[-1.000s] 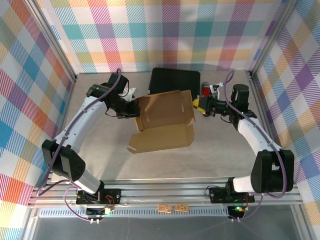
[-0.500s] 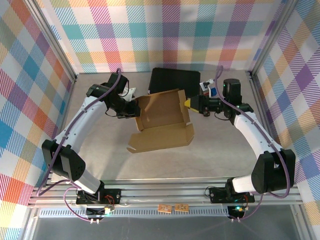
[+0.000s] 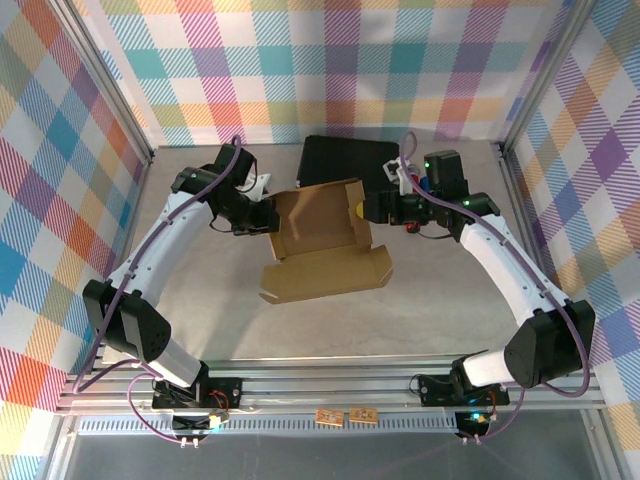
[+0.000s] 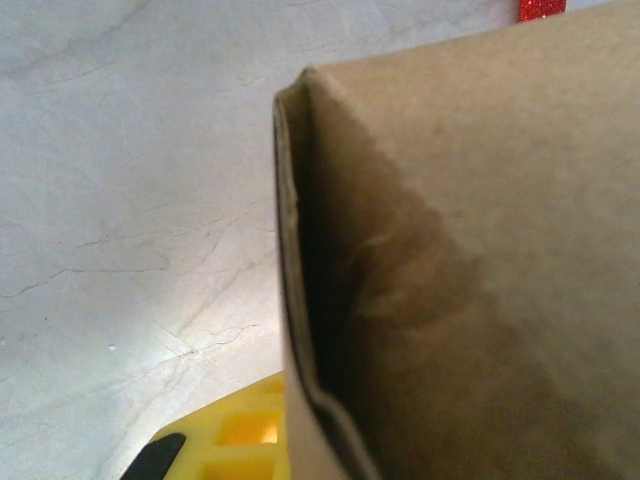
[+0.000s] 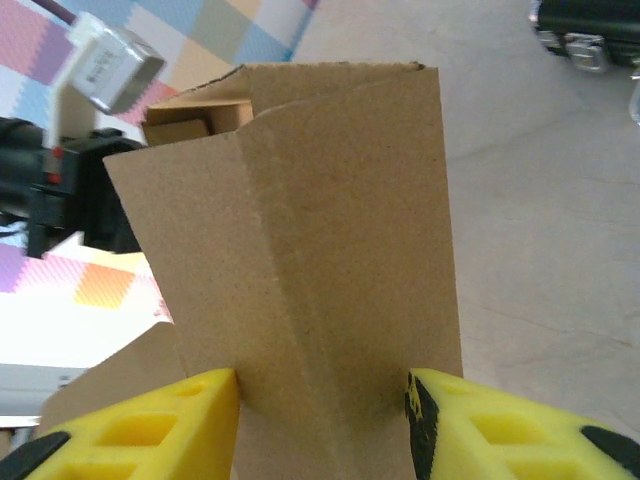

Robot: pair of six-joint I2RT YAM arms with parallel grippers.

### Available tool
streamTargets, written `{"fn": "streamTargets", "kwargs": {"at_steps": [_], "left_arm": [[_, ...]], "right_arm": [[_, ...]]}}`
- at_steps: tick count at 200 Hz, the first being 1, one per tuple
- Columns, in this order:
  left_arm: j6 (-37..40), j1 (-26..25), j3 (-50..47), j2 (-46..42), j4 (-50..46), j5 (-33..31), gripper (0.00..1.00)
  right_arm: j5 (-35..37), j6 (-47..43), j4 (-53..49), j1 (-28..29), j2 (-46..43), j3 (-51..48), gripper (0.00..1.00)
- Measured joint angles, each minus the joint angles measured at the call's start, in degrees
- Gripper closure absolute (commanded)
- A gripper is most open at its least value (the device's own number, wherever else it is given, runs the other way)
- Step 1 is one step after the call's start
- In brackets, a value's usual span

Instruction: Fold the paper box

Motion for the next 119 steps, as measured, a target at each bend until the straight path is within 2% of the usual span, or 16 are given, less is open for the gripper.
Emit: {"fn": "streamTargets", "kwargs": {"at_steps": [76,119], "left_arm": [[0.0,0.1,0.0,0.0,-0.7,-1.4,1.00],[0.0,0.4,0.0,0.0,-1.4,-3.6,1.00]], "right_arm": [[15.6,-5.1,-5.6,6.4,4.7,6.3,0.60],[26.9,-7.2,-8.8,11.3,9.6,11.1,0.70]]}}
